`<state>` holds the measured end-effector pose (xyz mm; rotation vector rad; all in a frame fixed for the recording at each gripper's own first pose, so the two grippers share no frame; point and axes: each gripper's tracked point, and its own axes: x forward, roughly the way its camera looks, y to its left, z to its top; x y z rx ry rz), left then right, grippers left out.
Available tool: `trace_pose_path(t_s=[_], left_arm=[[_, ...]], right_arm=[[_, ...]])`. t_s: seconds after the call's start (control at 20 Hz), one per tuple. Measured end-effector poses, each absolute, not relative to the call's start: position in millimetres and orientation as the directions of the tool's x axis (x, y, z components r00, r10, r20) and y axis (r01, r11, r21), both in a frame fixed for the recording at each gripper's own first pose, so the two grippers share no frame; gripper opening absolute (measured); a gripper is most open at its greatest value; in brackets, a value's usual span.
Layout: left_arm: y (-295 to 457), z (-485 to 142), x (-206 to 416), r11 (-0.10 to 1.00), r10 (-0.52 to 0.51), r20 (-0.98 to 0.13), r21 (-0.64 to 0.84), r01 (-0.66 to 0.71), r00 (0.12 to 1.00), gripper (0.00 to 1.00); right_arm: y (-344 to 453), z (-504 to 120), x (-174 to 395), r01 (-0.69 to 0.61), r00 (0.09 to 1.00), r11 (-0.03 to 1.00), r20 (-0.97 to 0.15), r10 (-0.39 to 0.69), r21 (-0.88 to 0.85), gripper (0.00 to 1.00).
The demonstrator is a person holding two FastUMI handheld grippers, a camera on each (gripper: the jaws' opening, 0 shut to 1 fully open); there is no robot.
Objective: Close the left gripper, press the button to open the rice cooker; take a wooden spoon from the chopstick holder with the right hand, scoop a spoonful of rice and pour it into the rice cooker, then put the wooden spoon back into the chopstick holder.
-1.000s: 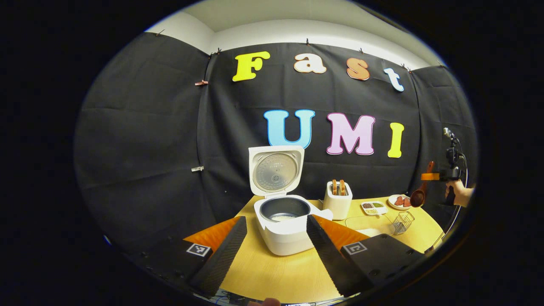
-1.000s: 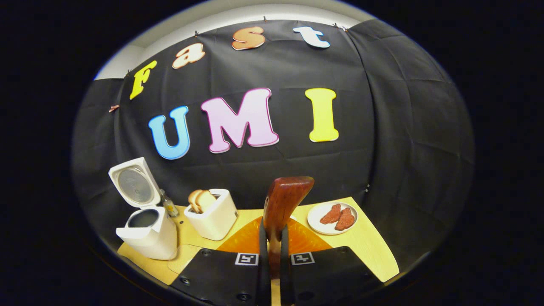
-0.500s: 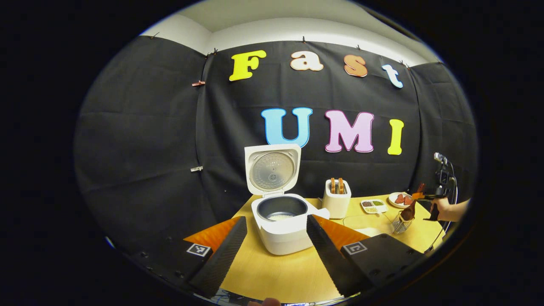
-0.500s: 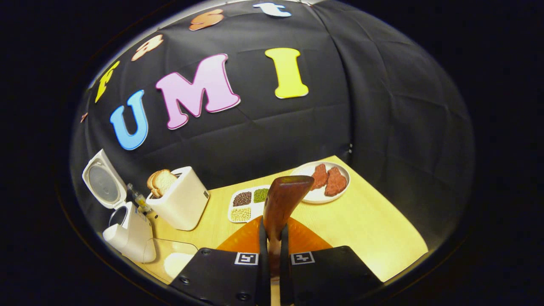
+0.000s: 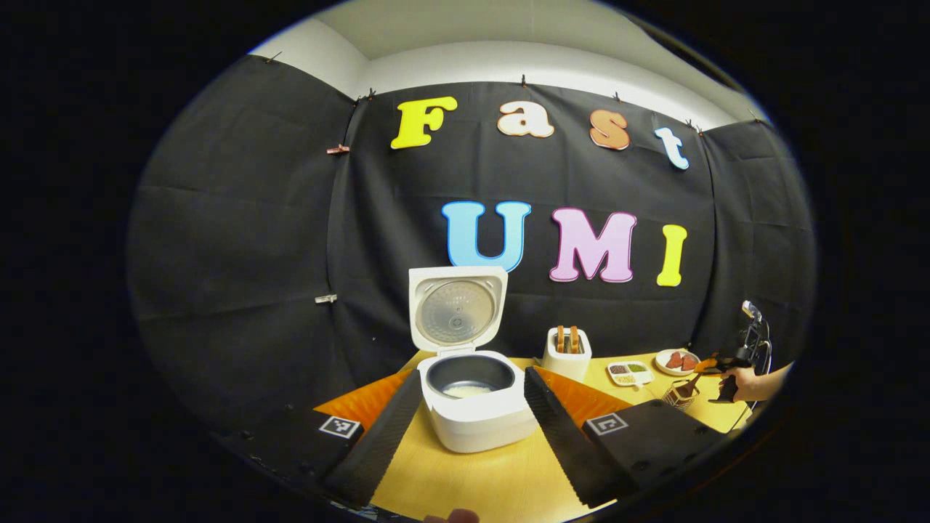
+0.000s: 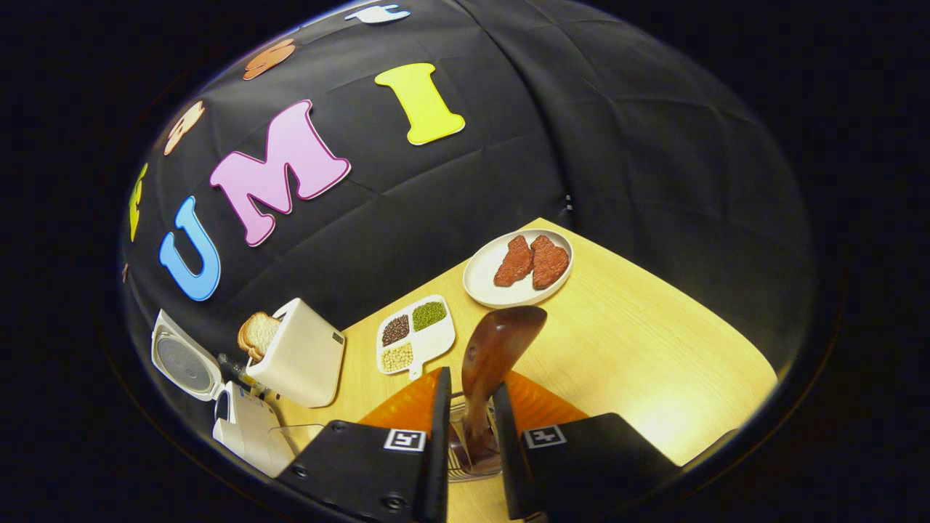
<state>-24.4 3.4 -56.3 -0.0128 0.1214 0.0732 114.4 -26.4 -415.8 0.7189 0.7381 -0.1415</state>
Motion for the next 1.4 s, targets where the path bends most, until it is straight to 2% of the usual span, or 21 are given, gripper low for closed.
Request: trace_pose_path(t_s=[0.05,0.1,0.15,0.2,0.25,0.4,0.55,0.7,0.85,1.1,1.3,1.4], left_arm=[[2,-50,-21,0.997,0.067,-0.103,-0.015,-0.069,0.992,0.97],[1,-45,-18,0.997,0.067,-0.086,-0.02,-0.069,0.994,0.97],[0,-39,-14,0.997,0.069,-0.068,-0.022,-0.071,0.995,0.97],[-1,-33,-10,0.997,0.071,-0.05,-0.023,-0.072,0.996,0.97],[-1,-26,-6,0.997,0.074,-0.034,-0.021,-0.075,0.997,0.97],[0,0,9,0.997,0.071,0.015,-0.025,-0.071,0.997,0.97],[4,31,28,0.993,0.067,0.065,-0.098,-0.061,0.996,0.97],[15,73,55,0.983,0.078,0.121,-0.175,-0.056,0.99,0.95],[31,115,87,0.98,0.096,0.169,-0.19,-0.063,0.981,0.95],[52,168,132,0.992,0.112,0.229,-0.085,-0.095,0.967,0.95],[53,179,167,0.994,0.087,0.235,0.046,-0.101,0.968,0.94],[51,175,187,0.994,0.074,0.227,0.064,-0.091,0.971,0.94]], right_arm=[[-30,-410,110,0.351,0.746,0.764,-0.655,0.122,0.542,0.51],[-34,-403,102,0.34,0.75,0.775,-0.651,0.118,0.533,0.59],[-38,-396,95,0.329,0.755,0.788,-0.646,0.112,0.521,0.63],[-43,-391,84,0.316,0.757,0.805,-0.645,0.106,0.502,0.75],[-51,-380,74,0.301,0.763,0.824,-0.639,0.094,0.48,0.98],[-68,-348,44,0.242,0.789,0.878,-0.611,0.069,0.413,0.97],[-75,-311,15,0.173,0.816,0.92,-0.574,0.067,0.352,0.98],[-77,-273,-7,0.125,0.843,0.934,-0.532,0.078,0.336,0.98],[-75,-232,-18,0.109,0.875,0.922,-0.477,0.089,0.373,0.98],[-67,-186,-34,0.052,0.903,0.9,-0.406,0.142,0.432,0.98],[-60,-159,-48,0.025,0.916,0.873,-0.362,0.175,0.487,0.98],[-59,-157,-54,0.019,0.917,0.88,-0.359,0.174,0.475,0.98]])
